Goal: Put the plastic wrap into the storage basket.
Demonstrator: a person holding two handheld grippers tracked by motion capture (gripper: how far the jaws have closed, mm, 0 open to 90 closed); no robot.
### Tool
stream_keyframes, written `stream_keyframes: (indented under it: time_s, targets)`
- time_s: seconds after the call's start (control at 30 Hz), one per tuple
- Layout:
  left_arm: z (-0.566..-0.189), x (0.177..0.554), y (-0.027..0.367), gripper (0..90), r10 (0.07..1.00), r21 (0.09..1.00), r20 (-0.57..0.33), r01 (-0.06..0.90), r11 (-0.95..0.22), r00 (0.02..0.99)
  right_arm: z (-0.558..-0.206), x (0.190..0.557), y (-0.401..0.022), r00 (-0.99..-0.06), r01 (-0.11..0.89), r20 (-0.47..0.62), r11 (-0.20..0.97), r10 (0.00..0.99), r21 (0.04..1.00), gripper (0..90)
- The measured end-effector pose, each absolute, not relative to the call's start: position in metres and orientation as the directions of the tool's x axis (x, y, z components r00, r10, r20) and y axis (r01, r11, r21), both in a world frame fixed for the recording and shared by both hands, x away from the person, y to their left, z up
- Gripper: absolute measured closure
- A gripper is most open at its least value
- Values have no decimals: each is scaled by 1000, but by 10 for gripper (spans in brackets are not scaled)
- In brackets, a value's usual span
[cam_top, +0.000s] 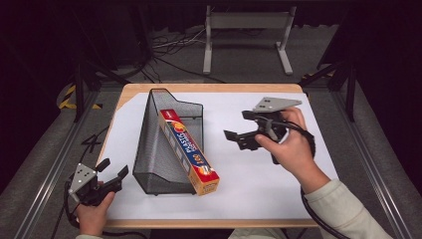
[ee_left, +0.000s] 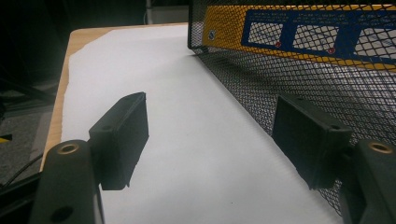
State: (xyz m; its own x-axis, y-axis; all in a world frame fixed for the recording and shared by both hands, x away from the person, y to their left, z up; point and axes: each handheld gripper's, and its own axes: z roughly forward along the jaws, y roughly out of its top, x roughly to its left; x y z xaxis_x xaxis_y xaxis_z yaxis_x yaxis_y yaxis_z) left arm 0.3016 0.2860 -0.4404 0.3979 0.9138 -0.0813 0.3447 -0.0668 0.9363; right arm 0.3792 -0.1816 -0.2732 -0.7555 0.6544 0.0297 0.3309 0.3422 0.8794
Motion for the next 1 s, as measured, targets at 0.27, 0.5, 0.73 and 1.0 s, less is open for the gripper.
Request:
stream_keyframes:
  time_s: [0.27,0.5,0.73,1.0]
  targets:
    - [-441,302,284,278,913,935,-77,347,-74,401,-280,373,-245,-704,364,30,323,710,874,127]
    - [-441,303,283,235,917,936,-70,345,-76,394,-309,373,-286,-653,371,-20,343,757,863,127]
    - [-443,304,282,225,911,931,-69,355,-88,407,-346,372,-310,-618,419,22,305,786,856,122]
    - [-443,305,283,190,921,928,-60,362,-90,385,-393,374,-329,-615,426,2,330,788,842,104]
